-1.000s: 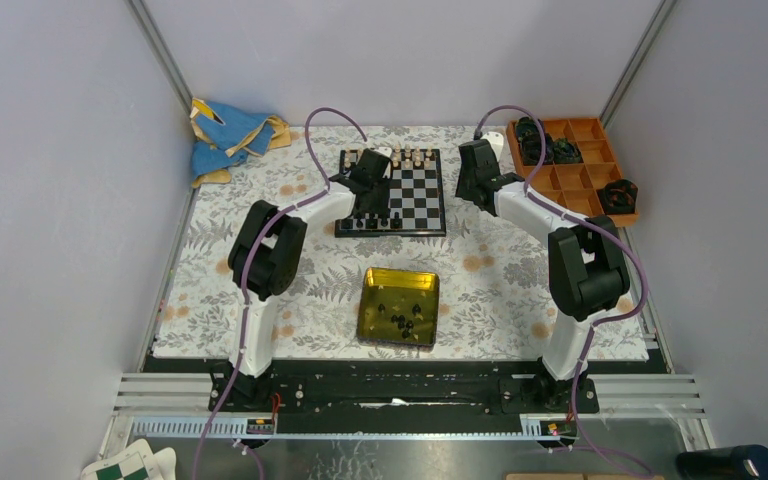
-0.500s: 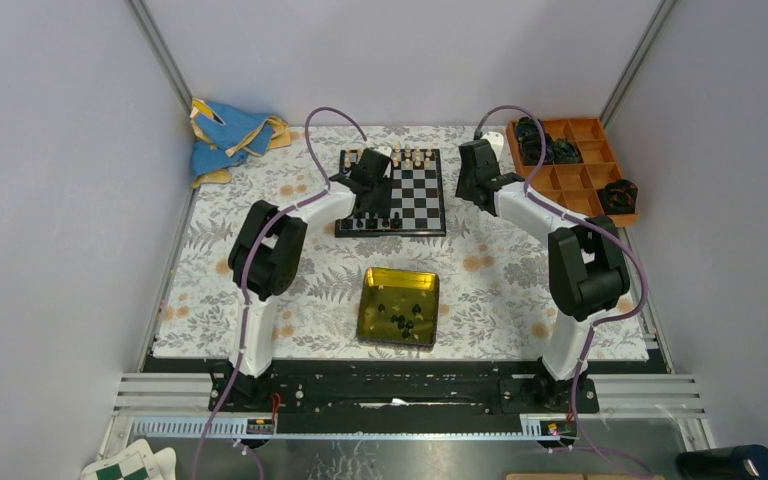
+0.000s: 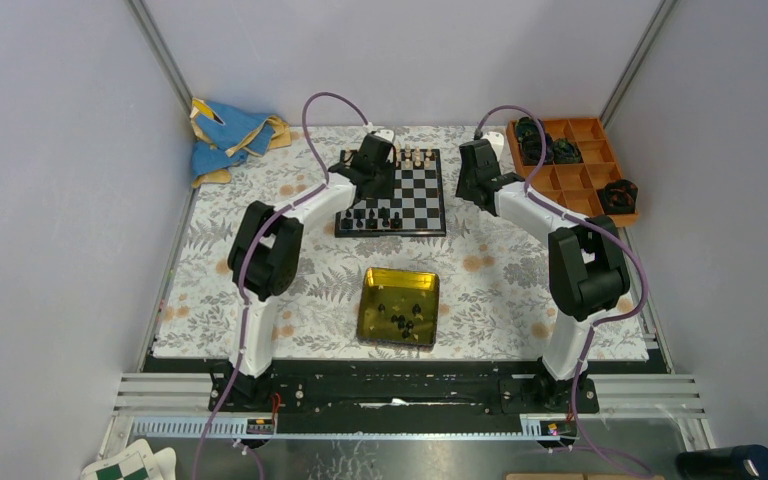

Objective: Set up the chess pieces on the board
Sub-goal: Place the chess piece on the chessboard, then pick up the chess piece from the storage box.

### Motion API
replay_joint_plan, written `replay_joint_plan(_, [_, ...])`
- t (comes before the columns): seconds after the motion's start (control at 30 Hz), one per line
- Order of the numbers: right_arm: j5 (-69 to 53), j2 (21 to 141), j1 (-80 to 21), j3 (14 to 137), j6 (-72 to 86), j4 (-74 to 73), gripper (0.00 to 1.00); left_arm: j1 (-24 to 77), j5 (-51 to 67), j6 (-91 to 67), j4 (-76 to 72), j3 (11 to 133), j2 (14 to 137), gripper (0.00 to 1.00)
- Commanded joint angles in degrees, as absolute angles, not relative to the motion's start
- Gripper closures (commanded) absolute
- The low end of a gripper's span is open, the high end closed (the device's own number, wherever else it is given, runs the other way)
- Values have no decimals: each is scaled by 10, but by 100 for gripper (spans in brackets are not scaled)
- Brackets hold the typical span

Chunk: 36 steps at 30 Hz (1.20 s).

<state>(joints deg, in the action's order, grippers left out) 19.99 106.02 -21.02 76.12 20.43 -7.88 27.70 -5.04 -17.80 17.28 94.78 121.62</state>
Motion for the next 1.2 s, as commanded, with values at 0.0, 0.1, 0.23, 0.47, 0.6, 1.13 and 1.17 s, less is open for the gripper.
replay_joint_plan(0.0, [204, 1040, -207, 780, 204, -69, 58, 279, -67, -168, 175, 959, 1177, 60])
replay_joint_plan(0.1, [205, 1032, -206, 778, 196, -69, 58, 279, -75, -173, 174, 936, 1142, 60])
replay_joint_plan(0.23, [200, 1012, -208, 770, 180, -68, 59, 282, -86, -180, 167, 872, 1068, 61])
replay_joint_plan(0.47, [193, 975, -257, 790, 110, -107, 58, 299, -132, -206, 146, 705, 880, 53])
replay_joint_plan(0.6, [184, 964, -327, 814, 59, -159, 57, 310, -153, -217, 148, 628, 782, 42])
replay_joint_plan(1.13, [49, 874, -511, 773, 3, -319, 55, 311, -185, -250, 154, 508, 613, 10])
replay_joint_plan(1.17, [36, 874, -514, 767, 3, -322, 55, 311, -186, -251, 153, 508, 613, 9])
